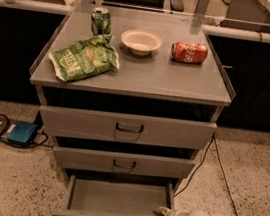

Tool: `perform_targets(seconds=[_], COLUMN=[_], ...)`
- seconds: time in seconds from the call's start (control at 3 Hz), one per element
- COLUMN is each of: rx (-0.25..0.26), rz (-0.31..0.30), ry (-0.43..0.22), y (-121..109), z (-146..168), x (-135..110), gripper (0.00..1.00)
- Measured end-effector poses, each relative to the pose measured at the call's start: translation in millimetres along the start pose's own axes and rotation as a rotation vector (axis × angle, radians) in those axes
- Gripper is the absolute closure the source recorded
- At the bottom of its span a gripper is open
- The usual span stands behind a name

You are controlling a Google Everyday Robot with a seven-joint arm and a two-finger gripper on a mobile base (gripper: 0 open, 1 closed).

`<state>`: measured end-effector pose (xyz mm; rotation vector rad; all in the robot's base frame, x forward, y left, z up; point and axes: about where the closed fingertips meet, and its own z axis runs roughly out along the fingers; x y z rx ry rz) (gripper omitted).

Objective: Open bottom drawer

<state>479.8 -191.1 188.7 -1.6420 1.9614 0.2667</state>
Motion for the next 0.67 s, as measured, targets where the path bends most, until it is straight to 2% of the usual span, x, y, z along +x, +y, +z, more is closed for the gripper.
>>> perform_targets(seconds=[0.33, 0.67], rx=[0.000, 0.000], rz=[0.000, 0.000], ry=[0.000, 0.000], y=[0.0, 0.0], z=[0.0, 0.0], x=[0.0, 0.0], gripper=[0.00, 0.00])
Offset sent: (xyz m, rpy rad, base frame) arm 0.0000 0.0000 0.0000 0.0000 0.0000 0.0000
